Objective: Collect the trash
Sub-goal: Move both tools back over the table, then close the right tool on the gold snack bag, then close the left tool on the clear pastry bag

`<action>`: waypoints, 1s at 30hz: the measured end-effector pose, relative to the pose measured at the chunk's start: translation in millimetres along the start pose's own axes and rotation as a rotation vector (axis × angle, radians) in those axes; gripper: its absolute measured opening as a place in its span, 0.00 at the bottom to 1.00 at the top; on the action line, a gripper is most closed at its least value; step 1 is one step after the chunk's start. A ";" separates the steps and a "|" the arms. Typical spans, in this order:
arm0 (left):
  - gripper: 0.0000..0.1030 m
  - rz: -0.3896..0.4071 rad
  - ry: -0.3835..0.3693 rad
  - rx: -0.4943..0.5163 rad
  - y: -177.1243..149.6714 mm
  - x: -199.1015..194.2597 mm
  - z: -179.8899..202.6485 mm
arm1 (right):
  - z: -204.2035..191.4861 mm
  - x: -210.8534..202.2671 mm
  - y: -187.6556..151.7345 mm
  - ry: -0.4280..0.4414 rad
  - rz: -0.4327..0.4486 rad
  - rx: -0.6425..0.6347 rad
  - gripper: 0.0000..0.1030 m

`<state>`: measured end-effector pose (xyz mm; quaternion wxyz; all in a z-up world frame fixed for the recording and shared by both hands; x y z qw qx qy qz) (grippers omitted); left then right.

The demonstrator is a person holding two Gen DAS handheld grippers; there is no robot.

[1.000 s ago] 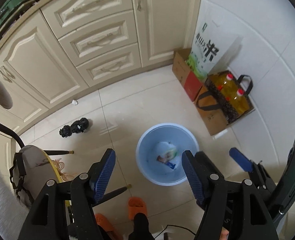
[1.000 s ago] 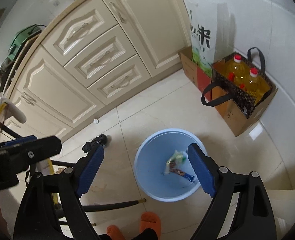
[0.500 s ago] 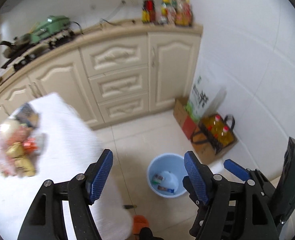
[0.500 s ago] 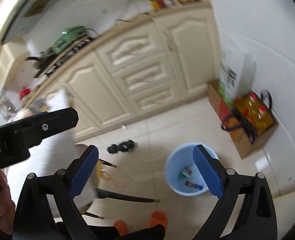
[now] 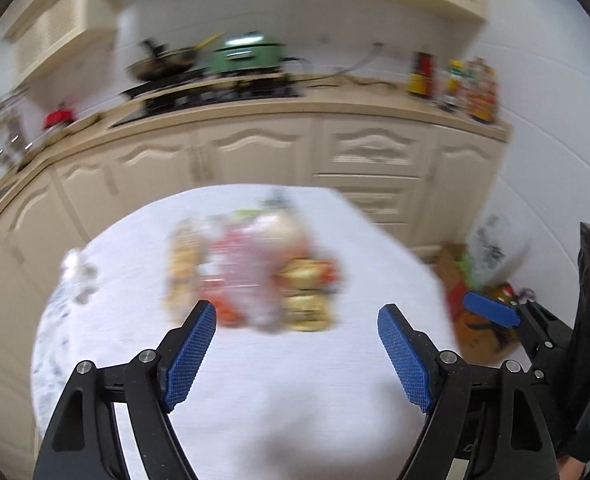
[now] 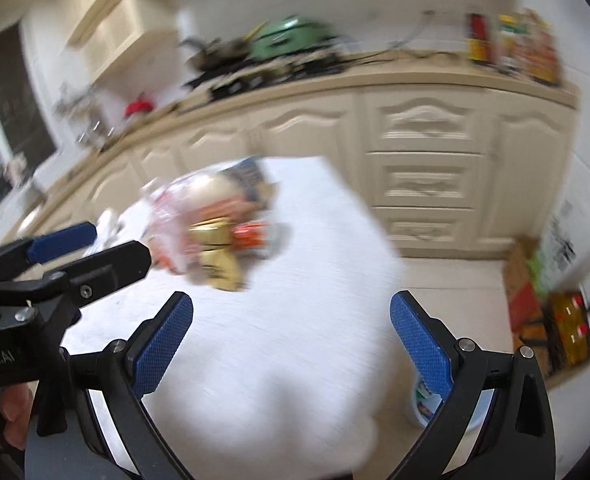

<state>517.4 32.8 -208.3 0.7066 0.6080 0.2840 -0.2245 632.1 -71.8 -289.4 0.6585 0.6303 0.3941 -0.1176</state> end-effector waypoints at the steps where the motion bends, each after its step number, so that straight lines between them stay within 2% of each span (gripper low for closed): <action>1: 0.77 -0.005 0.014 -0.018 0.5 0.2 -14.2 | -7.5 11.8 3.5 0.013 -0.017 -0.016 0.96; 3: 0.77 -0.020 0.042 -0.053 0.8 2.3 -40.3 | -21.8 41.8 9.0 0.044 -0.064 -0.036 0.84; 6: 0.77 -0.036 0.073 -0.080 -4.2 1.2 -75.2 | -31.6 79.3 12.3 0.039 -0.124 -0.055 0.68; 8: 0.77 -0.046 0.087 -0.084 -2.9 4.1 -85.9 | -32.0 99.4 13.5 0.041 -0.155 -0.056 0.62; 11: 0.77 -0.074 0.103 -0.098 -3.2 21.3 -94.8 | -30.1 111.4 14.5 0.049 -0.168 -0.059 0.53; 13: 0.77 -0.101 0.108 -0.112 -8.8 30.1 -100.2 | -26.9 114.4 13.6 0.069 -0.171 -0.055 0.41; 14: 0.77 -0.111 0.105 -0.119 -10.0 33.1 -102.3 | -25.3 115.1 12.0 0.097 -0.173 -0.046 0.32; 17: 0.77 -0.133 0.074 -0.139 -2.6 53.7 -96.6 | -16.4 107.4 9.5 0.122 -0.144 -0.007 0.31; 21: 0.77 -0.157 0.125 -0.154 16.6 88.4 -96.0 | 3.1 86.9 6.8 0.117 -0.087 0.054 0.31; 27: 0.74 -0.193 0.168 -0.179 36.9 131.2 -99.4 | 8.6 88.4 4.8 0.109 -0.092 0.070 0.31; 28: 0.71 -0.211 0.162 -0.189 41.4 144.9 -100.4 | 8.1 89.8 4.1 0.111 -0.095 0.072 0.31; 30: 0.47 -0.238 0.130 -0.220 42.3 158.1 -104.2 | 4.5 92.6 4.0 0.117 -0.099 0.071 0.31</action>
Point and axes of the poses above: each gripper's, at about its wrist camera, not at the fingertips, and x roughly the way its jaws point, z to its right, y to its top, the point moved 5 cm from there along x, roughly the way its jaws point, and after that the axes turned 8 degrees about -x, right-handed, at the moved point
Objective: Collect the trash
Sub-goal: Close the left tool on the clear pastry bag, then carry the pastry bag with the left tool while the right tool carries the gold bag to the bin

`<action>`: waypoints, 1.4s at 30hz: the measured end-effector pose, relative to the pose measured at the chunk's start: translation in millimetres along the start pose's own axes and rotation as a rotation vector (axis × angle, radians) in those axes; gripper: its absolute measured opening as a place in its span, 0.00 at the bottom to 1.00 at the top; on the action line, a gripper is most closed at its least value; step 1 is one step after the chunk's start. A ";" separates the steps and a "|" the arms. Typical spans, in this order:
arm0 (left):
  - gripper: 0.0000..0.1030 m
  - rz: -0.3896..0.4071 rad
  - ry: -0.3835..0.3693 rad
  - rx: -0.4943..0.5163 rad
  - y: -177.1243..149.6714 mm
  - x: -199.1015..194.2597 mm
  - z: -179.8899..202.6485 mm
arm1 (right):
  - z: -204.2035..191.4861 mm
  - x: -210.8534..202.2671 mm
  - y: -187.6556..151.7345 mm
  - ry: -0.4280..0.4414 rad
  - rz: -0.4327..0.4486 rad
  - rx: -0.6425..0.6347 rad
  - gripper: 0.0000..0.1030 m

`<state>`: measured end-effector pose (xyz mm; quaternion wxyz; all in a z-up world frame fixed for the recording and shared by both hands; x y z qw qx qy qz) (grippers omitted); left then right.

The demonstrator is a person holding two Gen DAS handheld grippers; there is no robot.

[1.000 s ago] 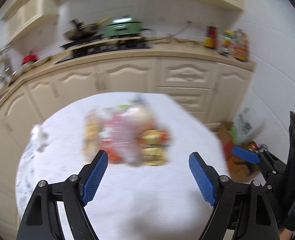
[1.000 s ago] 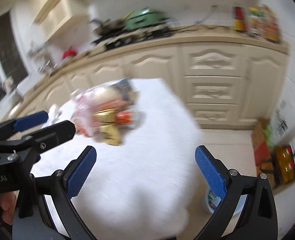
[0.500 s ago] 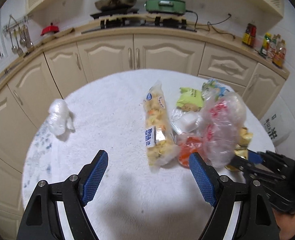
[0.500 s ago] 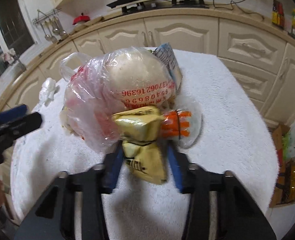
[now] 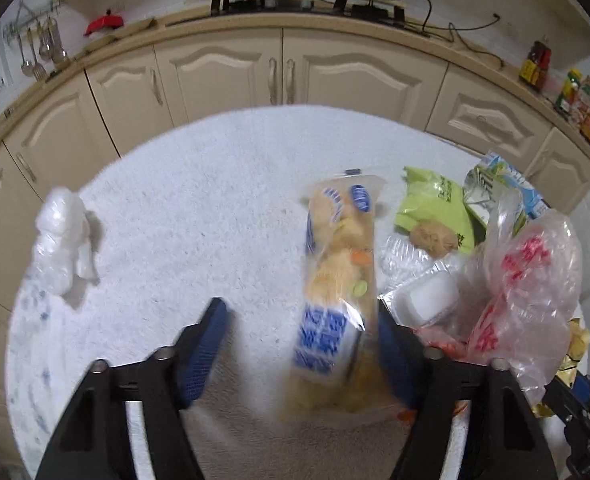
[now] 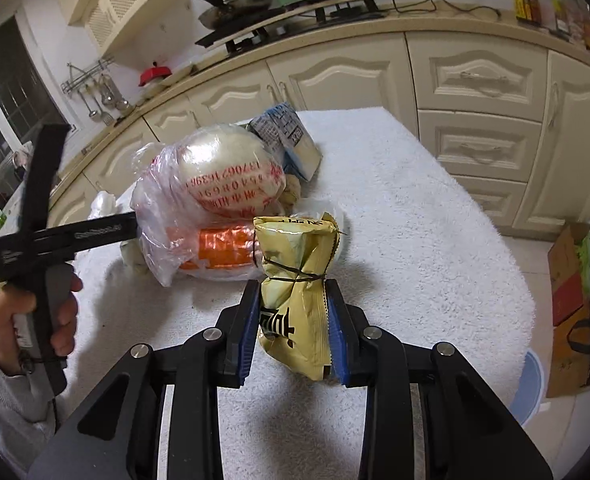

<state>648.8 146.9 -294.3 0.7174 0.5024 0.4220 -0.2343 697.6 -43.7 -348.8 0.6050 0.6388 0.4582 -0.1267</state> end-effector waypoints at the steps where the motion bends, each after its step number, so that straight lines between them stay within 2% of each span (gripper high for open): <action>1: 0.42 0.005 0.004 0.001 -0.6 2.6 -0.7 | -1.9 0.5 1.0 0.000 0.001 -0.006 0.31; 2: 0.34 0.015 0.032 0.026 -2.7 0.1 -1.2 | -3.7 -0.9 2.1 -0.001 0.008 -0.010 0.31; 3: 0.27 0.015 0.025 0.037 0.8 2.6 4.8 | -4.5 -1.0 2.7 0.001 0.009 -0.013 0.31; 5: 0.24 0.005 -0.004 0.008 3.1 1.4 7.6 | -6.9 -1.2 2.8 0.002 0.010 -0.017 0.31; 8: 0.23 0.044 -0.003 0.000 6.2 -18.2 8.3 | -13.0 -5.9 -1.4 0.018 0.016 -0.021 0.31; 11: 0.23 0.105 -0.008 0.002 -7.5 -60.5 5.5 | -19.4 -18.1 -5.1 0.034 0.033 -0.021 0.31; 14: 0.23 0.160 -0.021 0.032 -23.1 -99.1 18.6 | -23.5 -35.6 -8.7 0.045 0.061 -0.012 0.31; 19: 0.23 0.186 -0.116 0.135 -66.4 -157.0 57.8 | -21.3 -74.9 -19.3 0.072 0.127 0.020 0.31; 23: 0.23 0.182 -0.181 0.228 -97.7 -179.2 110.9 | 1.2 -112.0 -36.3 0.045 0.174 0.066 0.31; 28: 0.23 0.136 -0.235 0.332 -123.1 -166.8 183.8 | 63.5 -155.7 -75.1 -0.060 0.207 0.166 0.31; 33: 0.23 0.048 -0.280 0.449 -148.5 -132.0 264.4 | 137.6 -174.5 -119.8 -0.178 0.174 0.278 0.31; 38: 0.23 -0.061 -0.292 0.555 -171.0 -87.2 332.0 | 200.0 -161.6 -158.3 -0.228 0.120 0.377 0.31; 42: 0.23 -0.140 -0.268 0.592 -179.3 -46.2 368.2 | 245.7 -136.7 -177.6 -0.250 0.084 0.437 0.32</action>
Point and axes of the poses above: each gripper's, at about its wrist camera, not at the fingertips, and x roughly the way its jaws point, z to its right, y to its top, the point moved 5 cm from there along x, roughly the way its jaws point, and after that the axes turned 8 degrees about -x, right-handed, at the moved point
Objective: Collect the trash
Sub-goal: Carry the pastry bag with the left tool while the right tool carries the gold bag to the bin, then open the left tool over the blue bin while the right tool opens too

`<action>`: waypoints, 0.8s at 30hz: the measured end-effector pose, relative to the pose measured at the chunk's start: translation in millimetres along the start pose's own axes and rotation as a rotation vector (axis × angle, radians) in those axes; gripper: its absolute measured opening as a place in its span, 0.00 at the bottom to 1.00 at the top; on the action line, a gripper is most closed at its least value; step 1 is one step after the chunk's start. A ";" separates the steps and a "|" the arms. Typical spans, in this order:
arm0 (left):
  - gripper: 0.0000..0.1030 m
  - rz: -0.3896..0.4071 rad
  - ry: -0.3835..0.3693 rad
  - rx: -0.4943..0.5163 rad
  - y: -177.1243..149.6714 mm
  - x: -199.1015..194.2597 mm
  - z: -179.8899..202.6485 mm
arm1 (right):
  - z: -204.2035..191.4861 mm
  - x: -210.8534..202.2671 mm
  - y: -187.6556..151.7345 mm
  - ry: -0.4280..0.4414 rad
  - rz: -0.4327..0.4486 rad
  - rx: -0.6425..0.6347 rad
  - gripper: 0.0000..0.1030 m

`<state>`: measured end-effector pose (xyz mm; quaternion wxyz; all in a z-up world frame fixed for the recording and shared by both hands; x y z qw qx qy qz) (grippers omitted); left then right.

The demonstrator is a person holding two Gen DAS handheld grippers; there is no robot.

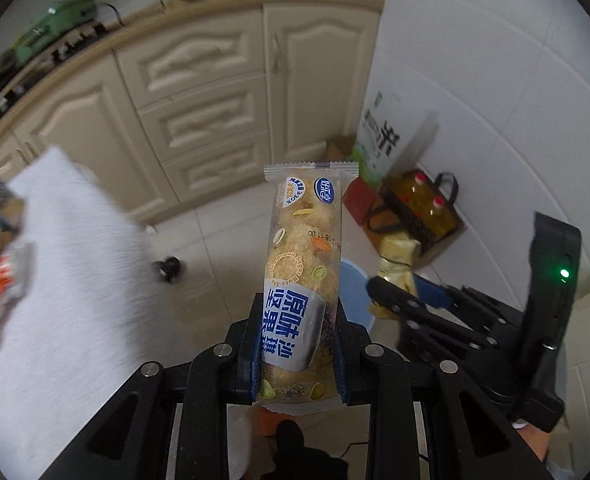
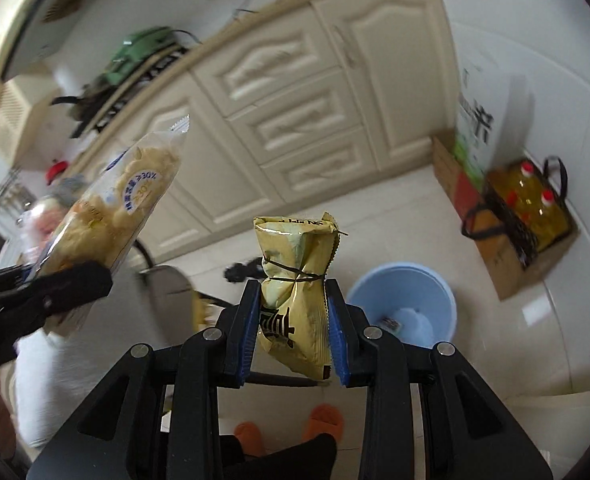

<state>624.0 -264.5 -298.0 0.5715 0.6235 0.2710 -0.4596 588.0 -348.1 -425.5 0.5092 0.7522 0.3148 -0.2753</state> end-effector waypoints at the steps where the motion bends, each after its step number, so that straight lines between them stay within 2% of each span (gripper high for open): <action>1: 0.23 -0.015 0.004 0.002 2.3 9.2 5.0 | 9.7 8.8 1.4 -0.008 -0.001 0.015 0.33; 4: 0.23 -0.060 0.017 0.009 15.1 43.9 11.7 | 35.4 34.7 5.1 -0.043 -0.015 0.048 0.34; 7: 0.23 -0.104 0.033 0.021 24.3 75.1 17.2 | 51.7 51.4 4.7 -0.061 -0.036 0.061 0.40; 9: 0.23 -0.139 0.038 0.029 31.8 96.5 16.7 | 57.4 54.2 0.2 -0.066 -0.042 0.067 0.44; 10: 0.23 -0.152 0.045 0.032 38.4 107.6 31.7 | 60.7 54.9 -2.4 -0.070 -0.046 0.072 0.45; 12: 0.23 -0.176 0.060 0.045 39.5 125.3 36.1 | 68.5 54.9 -8.4 -0.084 -0.052 0.083 0.51; 14: 0.23 -0.200 0.056 0.052 46.5 143.3 46.9 | 76.1 54.0 -13.2 -0.106 -0.059 0.090 0.52; 19: 0.24 -0.217 0.044 0.074 60.6 190.0 56.6 | 98.0 46.0 -23.2 -0.128 -0.057 0.139 0.54; 22: 0.28 -0.206 0.028 0.082 66.4 198.4 60.7 | 104.0 39.0 -25.8 -0.133 -0.055 0.154 0.54; 24: 0.37 -0.194 0.036 0.083 65.8 195.7 59.6 | 105.0 31.7 -25.7 -0.134 -0.049 0.164 0.54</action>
Point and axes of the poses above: each gripper's, at about its wrist camera, not at the fingertips, and x roughly the way its jaws point, z to its right, y to its top, the point moved 5 cm from there along x, roughly the way its jaws point, and after that the axes turned 8 degrees about -x, right-handed, at the moved point
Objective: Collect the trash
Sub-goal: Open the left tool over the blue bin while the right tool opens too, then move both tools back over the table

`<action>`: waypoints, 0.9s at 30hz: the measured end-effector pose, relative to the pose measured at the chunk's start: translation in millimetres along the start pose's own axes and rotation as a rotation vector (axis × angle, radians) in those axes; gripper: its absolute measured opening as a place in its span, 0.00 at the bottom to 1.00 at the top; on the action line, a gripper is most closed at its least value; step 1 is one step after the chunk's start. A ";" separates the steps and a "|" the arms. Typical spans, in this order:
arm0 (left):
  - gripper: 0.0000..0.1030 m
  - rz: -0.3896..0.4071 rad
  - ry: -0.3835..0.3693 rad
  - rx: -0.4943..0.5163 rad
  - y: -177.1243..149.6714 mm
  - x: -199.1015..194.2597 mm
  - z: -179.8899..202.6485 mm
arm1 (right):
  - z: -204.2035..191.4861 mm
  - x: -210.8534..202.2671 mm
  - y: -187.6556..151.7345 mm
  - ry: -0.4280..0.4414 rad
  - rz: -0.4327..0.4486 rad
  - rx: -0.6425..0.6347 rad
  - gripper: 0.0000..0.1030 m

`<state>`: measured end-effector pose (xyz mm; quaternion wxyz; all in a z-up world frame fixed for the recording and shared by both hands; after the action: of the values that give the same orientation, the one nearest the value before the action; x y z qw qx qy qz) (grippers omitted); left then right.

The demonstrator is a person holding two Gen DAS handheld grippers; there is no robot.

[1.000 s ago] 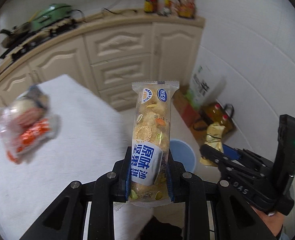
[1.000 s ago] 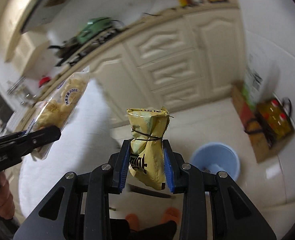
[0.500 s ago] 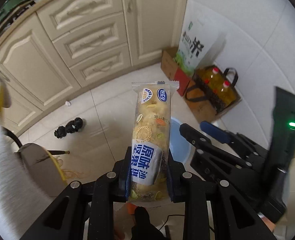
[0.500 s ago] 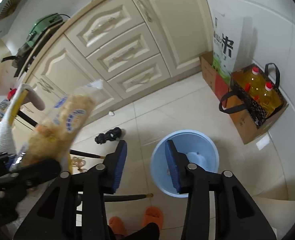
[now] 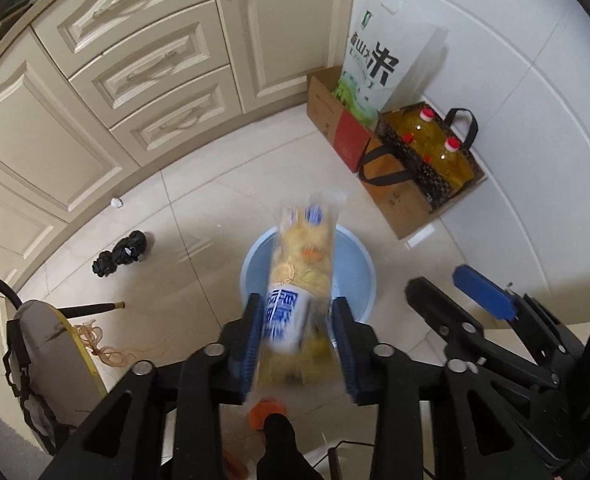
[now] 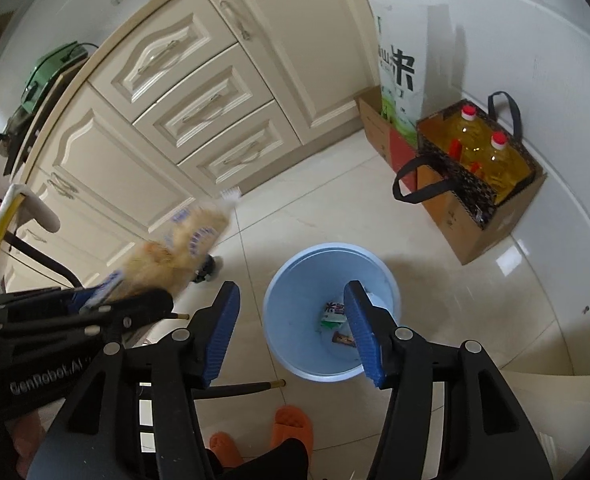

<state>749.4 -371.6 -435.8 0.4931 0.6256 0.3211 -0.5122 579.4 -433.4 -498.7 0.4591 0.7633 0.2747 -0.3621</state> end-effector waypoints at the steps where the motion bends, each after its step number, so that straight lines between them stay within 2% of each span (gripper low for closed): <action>1: 0.40 0.008 0.003 0.000 -2.1 -3.5 -0.3 | 0.3 -3.6 0.2 -0.004 0.003 0.000 0.54; 3: 0.48 0.026 0.008 -0.004 -4.7 -12.6 -2.8 | -1.9 -11.6 1.1 -0.007 0.011 0.001 0.54; 8: 0.50 0.062 -0.001 -0.032 -26.2 -58.1 -10.6 | -15.2 -36.5 4.6 0.010 0.045 -0.011 0.56; 10: 0.51 0.091 -0.002 -0.032 -34.0 -79.4 -13.3 | -25.1 -52.4 5.3 0.017 0.066 -0.023 0.57; 15: 0.62 0.211 0.005 -0.042 -58.8 -151.2 -33.3 | -53.7 -95.3 8.7 0.048 0.125 -0.052 0.64; 17: 0.65 0.268 0.009 -0.059 -71.8 -181.8 -46.5 | -71.8 -114.6 10.7 0.062 0.153 -0.081 0.64; 19: 0.68 0.328 0.005 -0.077 -90.1 -214.6 -65.4 | -92.5 -131.9 12.0 0.075 0.178 -0.113 0.69; 21: 0.72 0.382 0.008 -0.088 -105.6 -243.0 -84.7 | -121.4 -148.5 13.8 0.098 0.204 -0.155 0.80; 27: 0.81 0.518 0.042 -0.127 -162.2 -308.9 -160.2 | -208.8 -166.4 13.0 0.168 0.222 -0.292 0.84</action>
<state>571.1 -138.3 -188.5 0.6394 0.6651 0.1919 -0.3348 554.3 -265.6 -292.2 0.5774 0.7418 0.2758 -0.2004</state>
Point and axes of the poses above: each gripper's, at about its wrist camera, not at the fingertips, and x roughly the way its jaws point, z to its right, y to its top, the point moved 5 cm from there along x, roughly the way its jaws point, and after that the axes turned 8 degrees about -x, right-handed, at the moved point
